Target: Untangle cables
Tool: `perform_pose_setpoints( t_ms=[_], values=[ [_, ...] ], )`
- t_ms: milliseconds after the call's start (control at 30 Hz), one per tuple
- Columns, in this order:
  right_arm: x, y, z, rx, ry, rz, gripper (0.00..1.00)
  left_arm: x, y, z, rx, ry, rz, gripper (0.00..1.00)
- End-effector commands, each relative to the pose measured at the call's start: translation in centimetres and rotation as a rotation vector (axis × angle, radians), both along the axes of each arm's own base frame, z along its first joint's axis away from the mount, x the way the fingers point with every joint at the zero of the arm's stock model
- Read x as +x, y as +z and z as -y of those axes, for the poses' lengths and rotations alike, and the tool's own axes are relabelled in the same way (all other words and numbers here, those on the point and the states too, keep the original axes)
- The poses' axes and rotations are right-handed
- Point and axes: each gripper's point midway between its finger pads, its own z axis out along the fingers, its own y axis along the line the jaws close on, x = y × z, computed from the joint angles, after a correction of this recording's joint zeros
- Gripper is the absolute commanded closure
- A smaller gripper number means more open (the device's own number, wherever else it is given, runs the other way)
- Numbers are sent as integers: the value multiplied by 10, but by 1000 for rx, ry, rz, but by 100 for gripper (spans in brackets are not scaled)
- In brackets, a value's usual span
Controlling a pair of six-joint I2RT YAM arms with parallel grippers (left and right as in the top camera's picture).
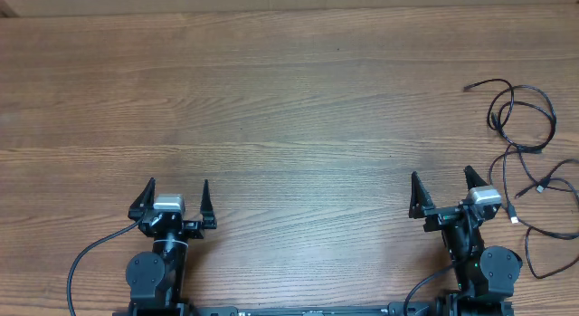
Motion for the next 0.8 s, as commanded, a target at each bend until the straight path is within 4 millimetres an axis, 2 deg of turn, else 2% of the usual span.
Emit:
perform_pose_setpoints(
  t_ms=[0, 767],
  values=[
    [1, -2, 3, 2, -27, 2, 0, 0, 0, 2, 16, -9, 5, 0],
    [1, -3, 0, 2, -24, 1, 0, 0, 0, 2, 16, -8, 5, 0]
  ],
)
